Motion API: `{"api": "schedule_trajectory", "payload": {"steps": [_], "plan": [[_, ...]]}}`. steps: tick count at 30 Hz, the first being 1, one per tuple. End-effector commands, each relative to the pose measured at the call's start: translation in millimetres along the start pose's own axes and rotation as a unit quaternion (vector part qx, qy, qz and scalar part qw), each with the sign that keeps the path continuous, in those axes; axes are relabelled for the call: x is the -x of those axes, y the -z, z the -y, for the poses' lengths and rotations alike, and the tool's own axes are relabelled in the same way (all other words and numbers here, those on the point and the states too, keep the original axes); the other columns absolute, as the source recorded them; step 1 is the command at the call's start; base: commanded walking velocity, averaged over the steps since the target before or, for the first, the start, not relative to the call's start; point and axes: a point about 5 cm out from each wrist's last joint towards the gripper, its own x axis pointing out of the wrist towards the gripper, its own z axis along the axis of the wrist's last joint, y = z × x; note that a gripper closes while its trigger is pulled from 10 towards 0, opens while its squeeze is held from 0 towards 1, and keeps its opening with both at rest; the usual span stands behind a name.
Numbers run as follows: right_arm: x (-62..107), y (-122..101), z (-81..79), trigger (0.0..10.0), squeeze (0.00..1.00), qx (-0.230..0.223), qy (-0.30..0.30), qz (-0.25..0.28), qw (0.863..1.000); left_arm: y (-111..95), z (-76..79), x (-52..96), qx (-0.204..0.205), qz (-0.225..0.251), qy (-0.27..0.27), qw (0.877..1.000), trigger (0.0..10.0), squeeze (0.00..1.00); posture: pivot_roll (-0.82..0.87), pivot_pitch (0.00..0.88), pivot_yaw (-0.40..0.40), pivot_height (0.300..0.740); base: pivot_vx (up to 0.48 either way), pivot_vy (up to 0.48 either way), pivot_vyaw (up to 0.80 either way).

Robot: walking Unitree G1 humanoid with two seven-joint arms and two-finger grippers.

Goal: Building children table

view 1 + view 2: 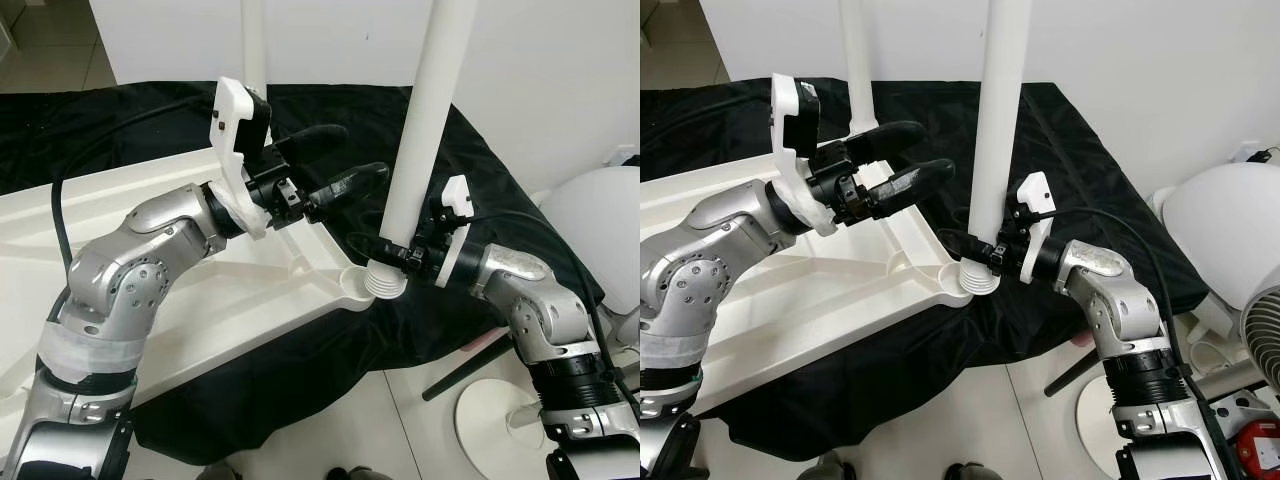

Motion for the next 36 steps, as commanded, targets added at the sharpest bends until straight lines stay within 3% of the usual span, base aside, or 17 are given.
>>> {"api": "schedule_trajectory", "payload": {"steps": [1,11,13,18,28,29,30,36], "plan": [[-4.8,1,-2.6,10.0,0.0,0.002,-0.026,-0.011,1.0,0,6.3,-9.4,-0.015,-0.004,0.082,0.997,10.0,0.0,0.1,0.049,-0.085,0.74,0.0,0.0,0.0],[-9.9,3,-6.3,10.0,0.0,0.006,-0.07,-0.036,0.997,-2,-8.2,-26.0,0.0,-0.029,0.058,0.998,10.0,0.0,0.08,0.069,-0.065,0.74,0.0,0.0,0.0],[-10.7,3,-7.1,10.0,0.0,0.004,-0.09,-0.049,0.995,-6,-7.8,-30.8,0.018,-0.036,0.073,0.996,10.0,0.0,0.08,0.072,-0.06,0.74,0.0,0.0,0.0],[-7.7,3,-9.6,10.0,0.0,0.005,-0.118,-0.067,0.991,-9,-3.0,-35.7,0.018,-0.05,0.116,0.992,10.0,0.0,0.08,0.067,-0.05,0.74,0.0,0.0,0.0],[-2.4,5,-9.5,10.0,0.0,0.004,-0.126,-0.085,0.988,-13,-0.1,-38.4,0.071,-0.062,0.17,0.981,10.0,0.0,0.05,0.08,-0.031,0.74,0.0,0.0,0.0],[-0.7,6,-10.4,10.0,0.0,0.0,-0.127,-0.087,0.988,-15,1.4,-37.4,0.069,-0.054,0.186,0.979,1.2,0.0,0.05,0.084,-0.03,0.74,0.0,0.0,0.0],[1.3,7,-11.1,10.0,0.0,0.0,-0.128,-0.091,0.988,-17,2.0,-37.0,0.081,-0.051,0.198,0.975,0.0,0.0,0.05,0.086,-0.026,0.74,0.0,0.0,0.0],[4.8,10,-10.2,10.0,0.0,0.001,-0.125,-0.101,0.987,-19,2.5,-36.5,0.081,-0.055,0.216,0.972,0.0,0.0,0.05,0.09,-0.024,0.74,0.0,0.0,0.0]]}}
